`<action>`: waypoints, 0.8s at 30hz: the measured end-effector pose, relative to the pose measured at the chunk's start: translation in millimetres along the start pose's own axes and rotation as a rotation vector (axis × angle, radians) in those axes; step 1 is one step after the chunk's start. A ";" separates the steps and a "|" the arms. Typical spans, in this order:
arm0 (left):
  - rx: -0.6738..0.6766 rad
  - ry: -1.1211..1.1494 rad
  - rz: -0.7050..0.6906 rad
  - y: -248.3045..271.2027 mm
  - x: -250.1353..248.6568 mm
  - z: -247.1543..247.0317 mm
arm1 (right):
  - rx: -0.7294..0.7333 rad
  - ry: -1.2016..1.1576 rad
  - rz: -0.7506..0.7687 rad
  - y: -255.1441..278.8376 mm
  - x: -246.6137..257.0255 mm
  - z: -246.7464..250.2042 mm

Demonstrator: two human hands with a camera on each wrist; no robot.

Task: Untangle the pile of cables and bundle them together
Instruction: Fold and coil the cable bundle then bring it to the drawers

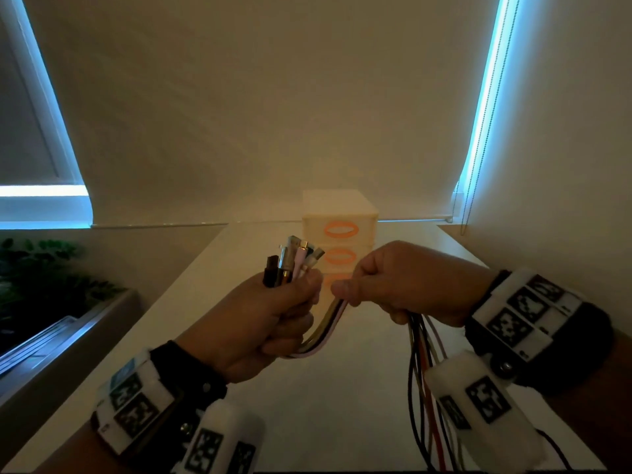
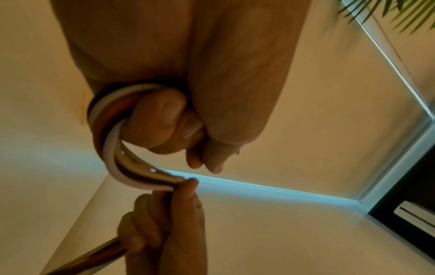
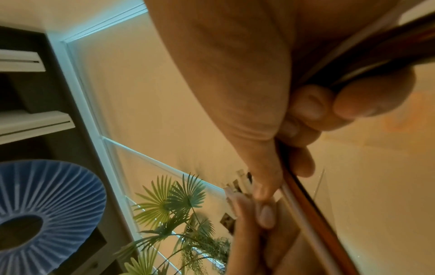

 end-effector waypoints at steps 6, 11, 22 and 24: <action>-0.113 -0.188 -0.051 -8.4 12.2 -4.7 | 0.003 -0.297 -0.073 -14.8 9.0 -4.7; -0.191 -0.273 -0.065 -10.1 14.2 2.2 | 0.025 -0.271 -0.117 -20.9 13.1 -9.8; -0.136 -0.034 0.006 -12.0 24.4 -3.0 | 0.015 -0.169 -0.020 -30.8 32.0 -7.8; -0.169 -0.061 0.016 -14.4 25.4 -1.0 | -0.002 -0.137 0.001 -33.0 31.8 -9.1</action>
Point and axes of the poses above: each hand's wrist, its own y-axis away from the middle knuckle, its own z-axis out of the back of the hand, x = y × z, the point moved 9 cm from there along -y, towards the middle knuckle, and after that the axes turned 5 degrees about x, right-handed, at the moved point
